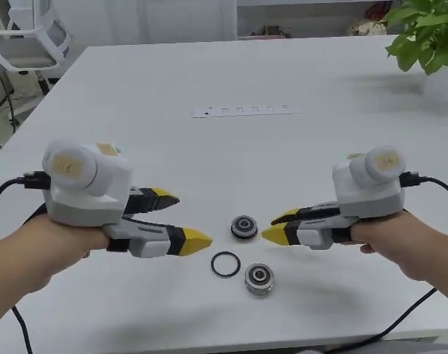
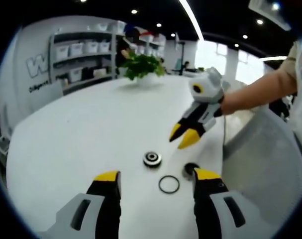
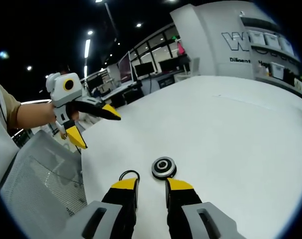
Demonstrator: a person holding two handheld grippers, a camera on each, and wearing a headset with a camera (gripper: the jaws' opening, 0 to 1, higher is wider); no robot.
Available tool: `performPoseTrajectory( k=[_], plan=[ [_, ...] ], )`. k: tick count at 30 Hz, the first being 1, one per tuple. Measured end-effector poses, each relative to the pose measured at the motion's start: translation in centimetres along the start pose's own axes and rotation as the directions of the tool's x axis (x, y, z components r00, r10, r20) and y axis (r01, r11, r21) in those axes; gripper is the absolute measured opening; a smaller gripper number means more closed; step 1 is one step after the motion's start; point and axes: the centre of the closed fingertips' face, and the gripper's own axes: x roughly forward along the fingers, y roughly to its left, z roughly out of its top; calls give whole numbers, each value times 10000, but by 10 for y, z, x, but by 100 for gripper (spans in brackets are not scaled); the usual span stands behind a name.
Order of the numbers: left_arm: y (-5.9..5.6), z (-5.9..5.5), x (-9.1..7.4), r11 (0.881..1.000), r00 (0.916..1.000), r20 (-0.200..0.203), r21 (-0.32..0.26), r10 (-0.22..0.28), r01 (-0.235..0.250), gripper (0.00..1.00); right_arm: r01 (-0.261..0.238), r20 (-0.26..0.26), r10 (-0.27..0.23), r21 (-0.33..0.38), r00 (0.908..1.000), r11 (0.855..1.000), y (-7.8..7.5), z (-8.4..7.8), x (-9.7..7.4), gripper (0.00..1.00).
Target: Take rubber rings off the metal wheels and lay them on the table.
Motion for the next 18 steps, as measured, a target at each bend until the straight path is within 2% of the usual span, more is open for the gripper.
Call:
performPoseTrajectory(
  k=[13,18],
  plan=[
    [11,-2,20,9994,9998,-163,-334,-63,57,56,254,-90,-258,-428,9996,9988,-7,-1,3,25],
    [12,-5,29,9996,9993,-346,-251,-125,116,55,300,-208,-314,-634,9993,9975,-11,-4,6,26]
  ],
)
